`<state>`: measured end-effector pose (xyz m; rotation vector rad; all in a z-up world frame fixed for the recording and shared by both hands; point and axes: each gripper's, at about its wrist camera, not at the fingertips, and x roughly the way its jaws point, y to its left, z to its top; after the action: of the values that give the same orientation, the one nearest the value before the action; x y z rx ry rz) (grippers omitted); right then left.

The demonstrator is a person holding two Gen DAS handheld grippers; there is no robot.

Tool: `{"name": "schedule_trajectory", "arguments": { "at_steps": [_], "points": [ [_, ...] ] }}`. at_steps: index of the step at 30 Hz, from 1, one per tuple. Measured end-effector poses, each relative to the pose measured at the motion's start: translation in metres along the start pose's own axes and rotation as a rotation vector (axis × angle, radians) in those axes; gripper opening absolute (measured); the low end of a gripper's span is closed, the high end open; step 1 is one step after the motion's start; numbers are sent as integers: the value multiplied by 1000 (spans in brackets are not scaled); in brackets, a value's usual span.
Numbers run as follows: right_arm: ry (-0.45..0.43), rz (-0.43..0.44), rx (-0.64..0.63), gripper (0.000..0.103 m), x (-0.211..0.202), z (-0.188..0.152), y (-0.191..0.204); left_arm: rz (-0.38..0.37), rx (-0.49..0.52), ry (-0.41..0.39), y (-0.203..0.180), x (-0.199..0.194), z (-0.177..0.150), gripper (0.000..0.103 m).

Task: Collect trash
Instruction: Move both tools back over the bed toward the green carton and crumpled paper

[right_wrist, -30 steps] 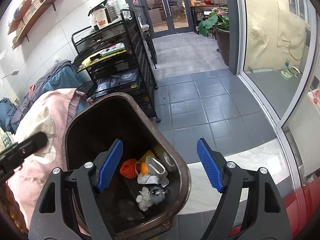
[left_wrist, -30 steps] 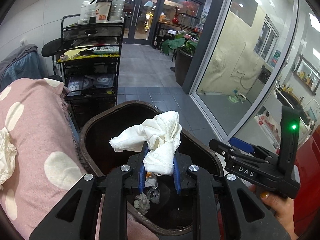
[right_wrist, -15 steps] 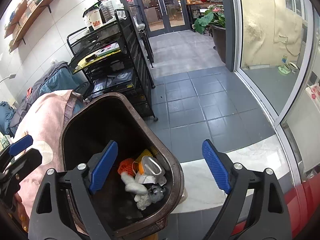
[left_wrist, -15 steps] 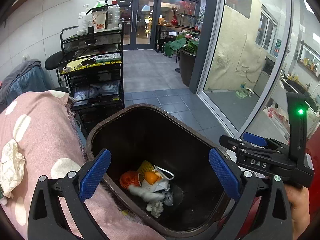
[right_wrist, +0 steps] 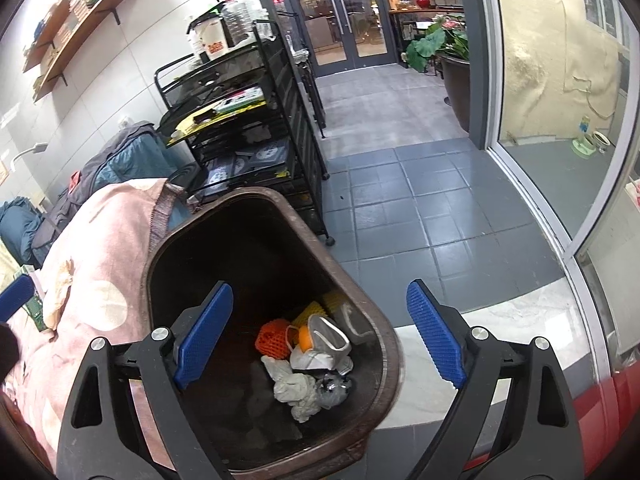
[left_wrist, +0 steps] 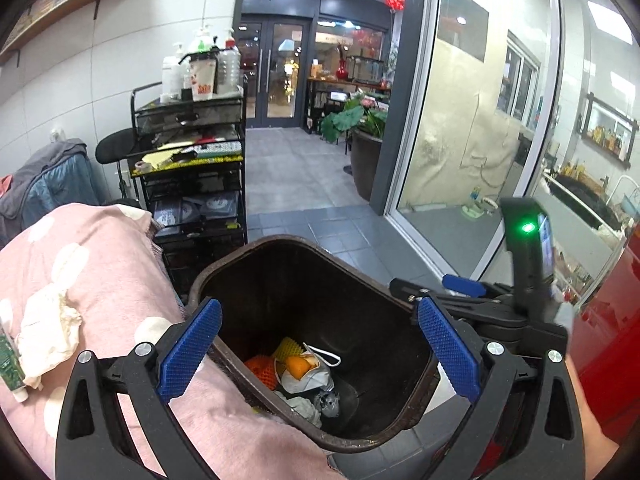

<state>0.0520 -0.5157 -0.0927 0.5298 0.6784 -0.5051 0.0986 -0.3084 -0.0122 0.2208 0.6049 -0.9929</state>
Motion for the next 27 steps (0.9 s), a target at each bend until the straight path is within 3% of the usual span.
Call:
{"name": "schedule_trajectory", "arguments": {
  "at_steps": [14,27],
  "points": [
    [-3,144,-56,90,-8,2,52,104,-79,-112,34,-61,-14,97],
    [28,308,-221,90,-10,-7,138,263,-171,-117,87,-103,-45,97]
  ]
}}
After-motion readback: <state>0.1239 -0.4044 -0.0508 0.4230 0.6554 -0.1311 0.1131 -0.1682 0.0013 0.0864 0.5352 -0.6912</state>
